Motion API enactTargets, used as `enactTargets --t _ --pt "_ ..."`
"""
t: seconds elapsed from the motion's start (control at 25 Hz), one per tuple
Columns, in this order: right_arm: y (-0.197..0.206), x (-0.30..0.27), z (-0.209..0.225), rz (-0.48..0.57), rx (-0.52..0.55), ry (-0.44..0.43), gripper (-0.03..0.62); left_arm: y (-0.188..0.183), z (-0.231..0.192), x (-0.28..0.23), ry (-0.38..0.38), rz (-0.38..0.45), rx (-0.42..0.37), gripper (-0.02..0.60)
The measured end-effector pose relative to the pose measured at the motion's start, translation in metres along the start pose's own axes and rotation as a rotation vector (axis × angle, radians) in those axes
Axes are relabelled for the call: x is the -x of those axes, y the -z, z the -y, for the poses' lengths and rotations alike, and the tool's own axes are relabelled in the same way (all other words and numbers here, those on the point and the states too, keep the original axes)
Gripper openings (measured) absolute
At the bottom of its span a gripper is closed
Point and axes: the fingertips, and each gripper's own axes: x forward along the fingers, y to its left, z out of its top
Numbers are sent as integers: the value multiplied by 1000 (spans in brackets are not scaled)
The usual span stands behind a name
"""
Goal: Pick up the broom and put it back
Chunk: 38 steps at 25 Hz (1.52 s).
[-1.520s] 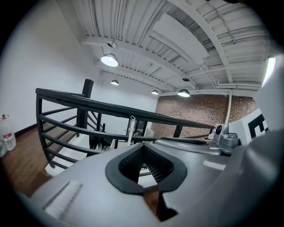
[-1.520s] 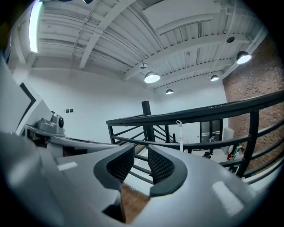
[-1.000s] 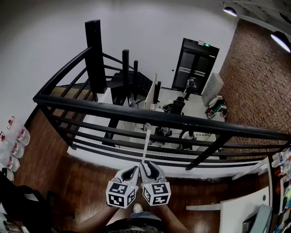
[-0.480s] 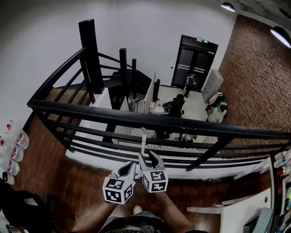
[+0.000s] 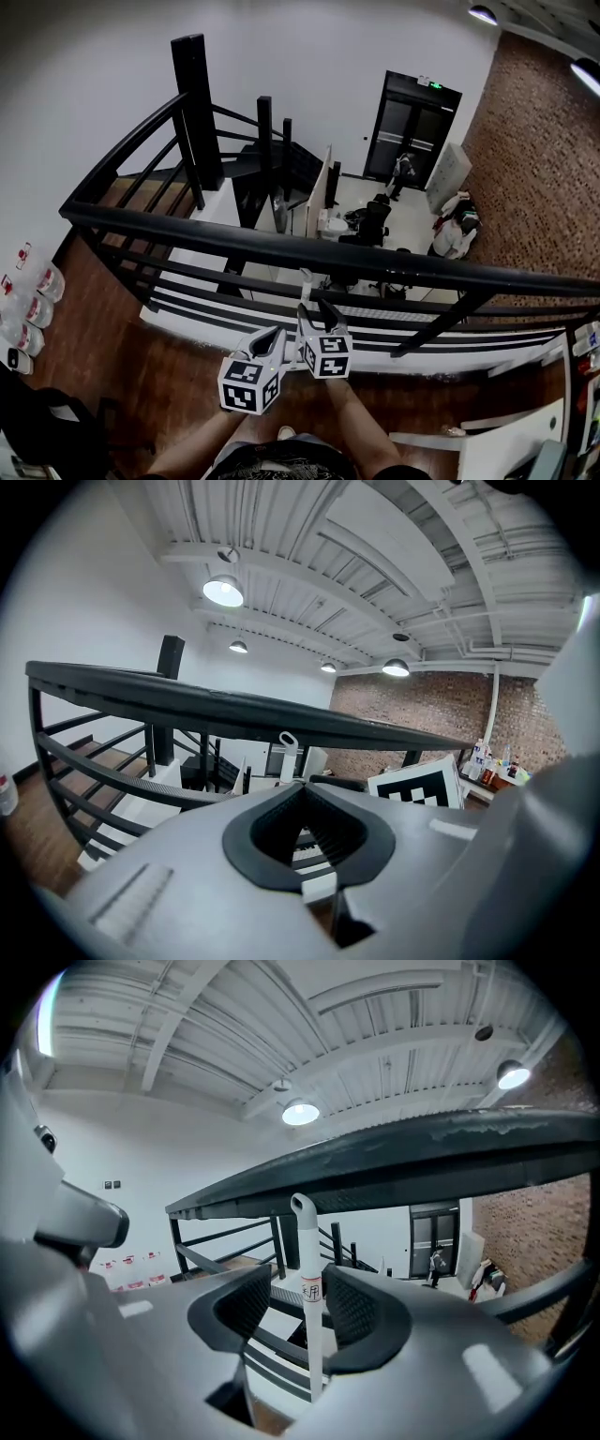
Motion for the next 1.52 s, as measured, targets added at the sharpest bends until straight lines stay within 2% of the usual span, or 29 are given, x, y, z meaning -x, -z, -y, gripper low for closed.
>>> enactTargets --t 0.6,0.72,0.76,1.12,1.52 --pt "12 -56 16 -69 -2 6 168 0 -17 -9 -33 -15 8 3" --pt "13 -59 15 -58 25 7 98 1 -19 -9 -40 -17 10 3" --pt "13 -59 13 -56 31 4 94 1 -19 -9 -42 -17 11 3" --pt "14 -51 17 -47 37 21 90 9 -18 -3 -54 -25 20 5" --pt "21 -11 -6 -21 55 10 89 16 -4 16 -56 -11 23 5"
